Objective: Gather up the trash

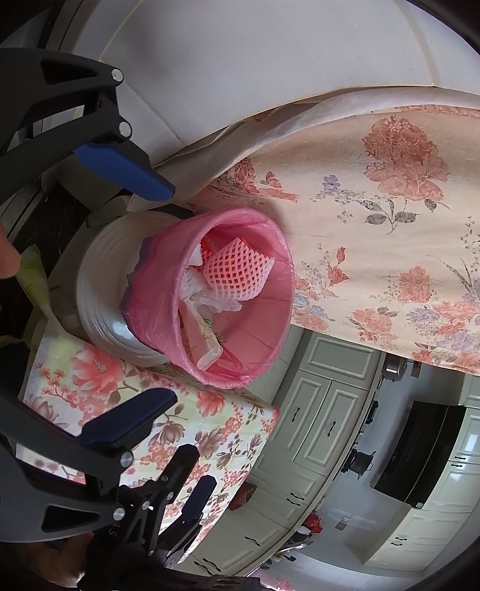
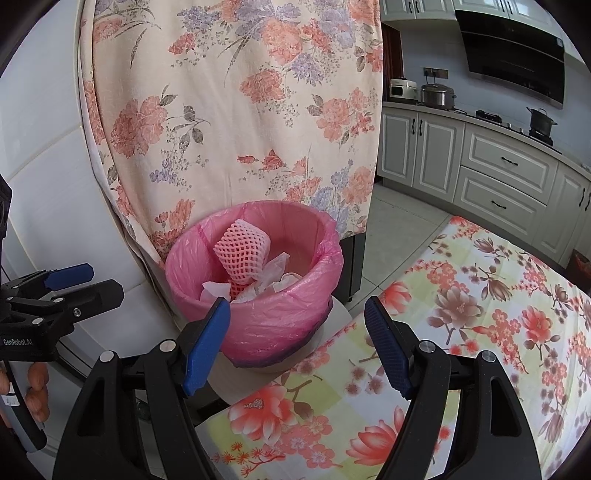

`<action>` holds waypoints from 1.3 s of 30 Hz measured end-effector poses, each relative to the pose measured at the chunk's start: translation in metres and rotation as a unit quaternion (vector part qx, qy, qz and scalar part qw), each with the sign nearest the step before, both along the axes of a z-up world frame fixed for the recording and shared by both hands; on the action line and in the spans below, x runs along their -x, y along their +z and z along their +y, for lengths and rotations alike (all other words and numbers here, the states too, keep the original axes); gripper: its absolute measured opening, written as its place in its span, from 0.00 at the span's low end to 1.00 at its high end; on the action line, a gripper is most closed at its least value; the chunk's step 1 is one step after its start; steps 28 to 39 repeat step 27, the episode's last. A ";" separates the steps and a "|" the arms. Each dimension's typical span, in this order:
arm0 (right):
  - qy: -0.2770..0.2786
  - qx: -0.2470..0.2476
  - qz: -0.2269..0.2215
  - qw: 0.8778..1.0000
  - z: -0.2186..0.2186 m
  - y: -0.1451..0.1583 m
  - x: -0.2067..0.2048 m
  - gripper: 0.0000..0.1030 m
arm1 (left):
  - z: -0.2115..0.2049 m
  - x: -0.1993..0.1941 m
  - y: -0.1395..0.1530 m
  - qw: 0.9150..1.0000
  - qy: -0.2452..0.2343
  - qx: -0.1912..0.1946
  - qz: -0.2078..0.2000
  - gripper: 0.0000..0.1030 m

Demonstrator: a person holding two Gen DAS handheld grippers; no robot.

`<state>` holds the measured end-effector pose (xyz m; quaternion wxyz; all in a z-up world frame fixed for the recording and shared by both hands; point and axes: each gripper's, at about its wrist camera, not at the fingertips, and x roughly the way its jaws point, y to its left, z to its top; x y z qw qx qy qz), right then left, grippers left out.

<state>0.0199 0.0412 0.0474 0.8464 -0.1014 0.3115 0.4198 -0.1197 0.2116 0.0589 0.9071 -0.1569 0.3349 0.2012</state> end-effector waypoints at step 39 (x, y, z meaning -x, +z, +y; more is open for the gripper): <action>0.001 0.002 0.001 1.000 0.001 -0.003 -0.002 0.70 | 0.000 -0.001 -0.001 1.000 0.011 -0.003 0.005 0.95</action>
